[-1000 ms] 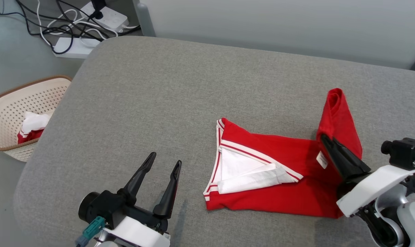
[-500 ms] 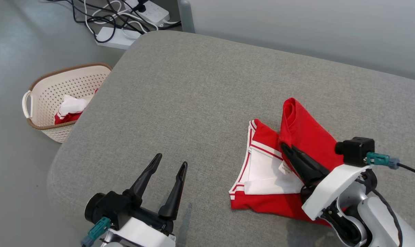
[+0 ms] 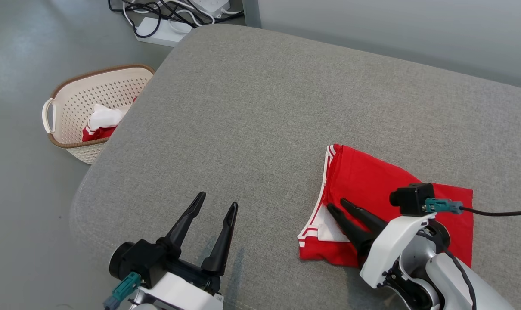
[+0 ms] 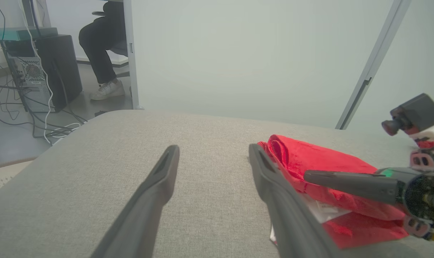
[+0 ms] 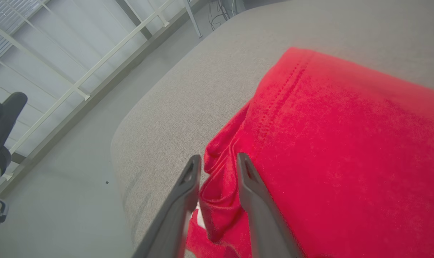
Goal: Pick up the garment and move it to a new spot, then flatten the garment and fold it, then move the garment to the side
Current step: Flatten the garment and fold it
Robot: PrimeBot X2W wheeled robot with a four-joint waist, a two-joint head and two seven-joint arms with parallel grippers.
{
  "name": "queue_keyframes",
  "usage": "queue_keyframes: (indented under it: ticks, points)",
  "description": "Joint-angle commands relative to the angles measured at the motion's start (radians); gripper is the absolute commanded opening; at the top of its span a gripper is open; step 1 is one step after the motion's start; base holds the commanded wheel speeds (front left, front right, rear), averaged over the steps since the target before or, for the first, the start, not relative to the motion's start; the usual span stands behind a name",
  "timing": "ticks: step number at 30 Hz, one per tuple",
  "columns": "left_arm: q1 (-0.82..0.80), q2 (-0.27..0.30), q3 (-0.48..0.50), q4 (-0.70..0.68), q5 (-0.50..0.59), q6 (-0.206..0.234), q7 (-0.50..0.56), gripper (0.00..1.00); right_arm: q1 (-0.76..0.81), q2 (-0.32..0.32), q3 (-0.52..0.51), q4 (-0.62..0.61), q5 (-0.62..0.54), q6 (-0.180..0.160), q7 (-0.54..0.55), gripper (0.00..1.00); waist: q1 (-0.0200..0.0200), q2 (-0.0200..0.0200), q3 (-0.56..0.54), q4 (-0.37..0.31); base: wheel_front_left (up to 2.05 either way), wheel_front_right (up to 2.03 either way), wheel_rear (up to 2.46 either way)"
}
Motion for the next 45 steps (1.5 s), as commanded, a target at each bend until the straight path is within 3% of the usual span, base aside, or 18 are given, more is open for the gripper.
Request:
queue_keyframes:
  ticks: [1, 11, 16, 24, 31, 38, 45]
  points:
    - [-0.035, 0.004, 0.036, -0.026, -0.005, -0.007, -0.01, 1.0, -0.028, 0.013, 0.02, -0.02, 0.013, 0.002, 0.003, 1.0, 0.0, 0.0, 0.003, -0.002, 0.0, 0.0, 0.0]
    - [-0.04, 0.0, 0.052, -0.026, 0.001, -0.007, -0.01, 1.0, -0.039, -0.015, 0.039, -0.081, 0.009, 0.002, -0.034, 1.0, 0.0, 0.0, -0.001, -0.043, 0.0, 0.0, 0.0]
    - [-0.041, -0.001, 0.07, -0.035, 0.001, -0.007, -0.01, 1.0, -0.031, -0.052, -0.014, -0.121, -0.089, 0.002, -0.119, 1.0, 0.0, 0.0, -0.006, -0.09, 0.0, 0.0, 0.0]
    - [-0.051, -0.005, 0.111, -0.04, -0.007, -0.007, -0.01, 1.0, 0.001, -0.048, -0.12, -0.132, -0.214, 0.002, -0.247, 1.0, 0.0, 0.0, -0.013, -0.171, 0.0, 0.0, 0.0]
    - [-0.06, -0.011, 0.16, -0.041, -0.003, -0.007, -0.01, 1.0, 0.03, -0.012, -0.245, -0.122, -0.353, 0.002, -0.362, 1.0, 0.0, 0.0, -0.023, -0.249, 0.0, 0.0, 0.0]
    - [-0.063, -0.018, 0.194, -0.038, 0.002, -0.007, -0.01, 1.0, 0.105, 0.051, -0.387, -0.175, -0.471, 0.002, -0.377, 1.0, 0.0, 0.0, -0.042, -0.301, 0.0, 0.0, 0.0]
    - [-0.048, -0.019, 0.196, -0.03, 0.009, -0.007, -0.01, 1.0, 0.232, 0.106, -0.483, -0.232, -0.506, 0.002, -0.378, 1.0, 0.0, 0.0, -0.075, -0.32, 0.0, 0.0, 0.0]
